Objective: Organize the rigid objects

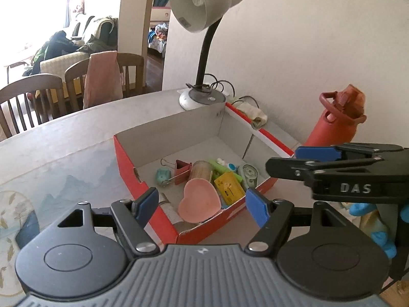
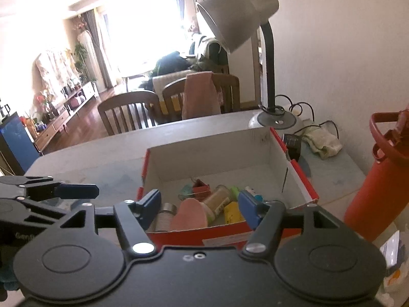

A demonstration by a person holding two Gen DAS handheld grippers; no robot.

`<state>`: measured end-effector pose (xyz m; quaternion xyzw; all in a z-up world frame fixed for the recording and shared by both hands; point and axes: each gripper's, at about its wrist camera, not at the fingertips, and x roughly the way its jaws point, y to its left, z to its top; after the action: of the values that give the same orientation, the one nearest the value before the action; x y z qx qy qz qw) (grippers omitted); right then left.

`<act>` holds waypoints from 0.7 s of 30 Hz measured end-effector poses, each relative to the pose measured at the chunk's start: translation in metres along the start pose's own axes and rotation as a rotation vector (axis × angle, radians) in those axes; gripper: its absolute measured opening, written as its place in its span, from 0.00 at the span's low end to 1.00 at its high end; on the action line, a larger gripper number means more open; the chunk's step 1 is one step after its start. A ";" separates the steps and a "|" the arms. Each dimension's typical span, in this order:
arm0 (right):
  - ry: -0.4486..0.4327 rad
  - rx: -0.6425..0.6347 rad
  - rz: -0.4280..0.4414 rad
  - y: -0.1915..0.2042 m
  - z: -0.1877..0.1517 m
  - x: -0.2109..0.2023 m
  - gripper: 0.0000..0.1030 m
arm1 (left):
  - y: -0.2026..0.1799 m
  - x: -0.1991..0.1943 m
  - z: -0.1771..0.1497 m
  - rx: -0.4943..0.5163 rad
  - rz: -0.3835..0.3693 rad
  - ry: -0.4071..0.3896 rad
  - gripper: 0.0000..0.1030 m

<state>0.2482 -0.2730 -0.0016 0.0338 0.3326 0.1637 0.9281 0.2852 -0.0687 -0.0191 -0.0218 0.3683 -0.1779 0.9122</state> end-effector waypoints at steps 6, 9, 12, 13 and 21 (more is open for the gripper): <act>-0.051 -0.022 0.001 0.017 -0.012 -0.025 0.81 | 0.006 -0.020 -0.007 -0.011 -0.007 -0.026 0.78; -0.081 -0.009 0.010 0.023 -0.017 -0.036 0.87 | 0.010 -0.028 -0.011 -0.022 -0.008 -0.029 0.80; -0.099 -0.002 0.010 0.028 -0.023 -0.044 0.93 | 0.014 -0.034 -0.015 -0.032 -0.008 -0.034 0.88; -0.106 0.001 0.008 0.030 -0.025 -0.046 0.93 | 0.015 -0.036 -0.016 -0.033 -0.009 -0.035 0.88; -0.138 0.028 -0.033 0.043 -0.040 -0.059 0.99 | 0.017 -0.050 -0.024 -0.029 -0.003 -0.046 1.00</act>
<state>0.1685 -0.2535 0.0107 0.0524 0.2706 0.1410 0.9509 0.2406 -0.0332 -0.0062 -0.0394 0.3497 -0.1734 0.9198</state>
